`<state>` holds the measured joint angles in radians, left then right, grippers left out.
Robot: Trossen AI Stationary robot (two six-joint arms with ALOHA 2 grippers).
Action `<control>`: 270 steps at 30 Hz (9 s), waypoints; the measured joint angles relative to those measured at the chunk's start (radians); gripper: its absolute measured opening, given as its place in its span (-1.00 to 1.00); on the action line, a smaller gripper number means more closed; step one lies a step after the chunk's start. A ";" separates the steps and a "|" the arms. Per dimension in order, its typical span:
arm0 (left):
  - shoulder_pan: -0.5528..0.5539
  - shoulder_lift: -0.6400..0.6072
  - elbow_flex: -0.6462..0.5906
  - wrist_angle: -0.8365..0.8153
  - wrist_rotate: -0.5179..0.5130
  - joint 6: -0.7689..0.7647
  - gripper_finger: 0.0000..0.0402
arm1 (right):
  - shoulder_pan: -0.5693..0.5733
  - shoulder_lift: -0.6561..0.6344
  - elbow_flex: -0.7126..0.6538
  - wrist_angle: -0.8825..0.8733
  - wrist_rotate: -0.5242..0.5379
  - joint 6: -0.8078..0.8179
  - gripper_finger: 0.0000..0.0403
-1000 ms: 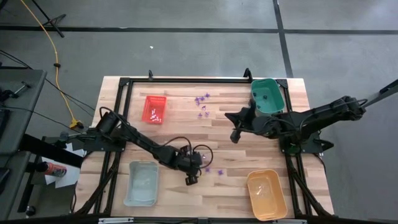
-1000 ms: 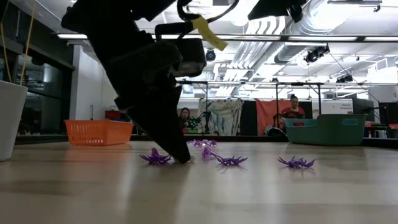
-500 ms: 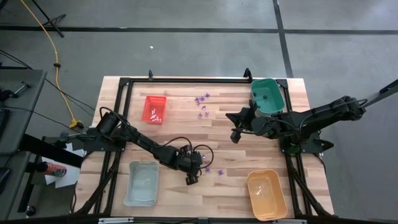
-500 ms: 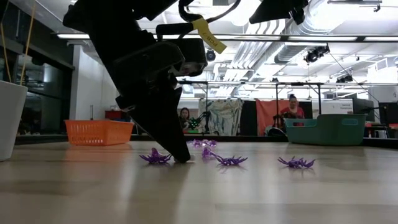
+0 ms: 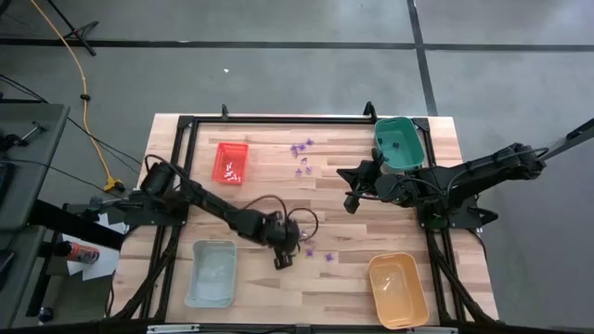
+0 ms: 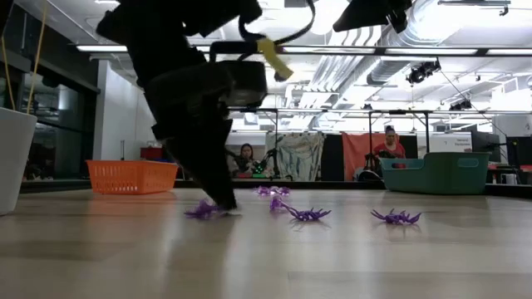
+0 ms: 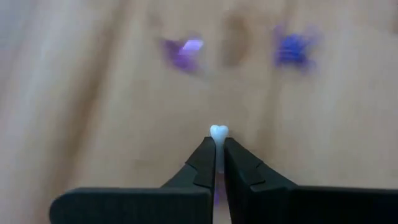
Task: Sort Halloween decoration
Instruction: Put the white bone toy into the orange bin, then put the violet hat toy into the gray bin
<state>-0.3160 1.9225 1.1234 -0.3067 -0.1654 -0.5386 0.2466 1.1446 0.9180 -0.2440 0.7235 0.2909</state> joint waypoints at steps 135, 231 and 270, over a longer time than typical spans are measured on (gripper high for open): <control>0.909 -0.849 -0.390 -0.142 0.170 0.027 -0.35 | -0.117 0.100 0.000 0.424 -0.406 -0.023 -1.00; 0.180 -0.922 -0.380 0.672 -0.081 0.329 -1.00 | -0.100 0.794 0.360 -0.197 -0.847 -0.608 -0.33; 0.180 -0.946 -0.381 0.672 -0.093 0.326 -1.00 | -0.098 0.863 0.360 -0.093 -0.795 -0.556 -0.99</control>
<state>-0.1360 0.9770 0.7429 0.3653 -0.2580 -0.2123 0.1485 2.0080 1.2783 -0.3374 -0.0716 -0.2656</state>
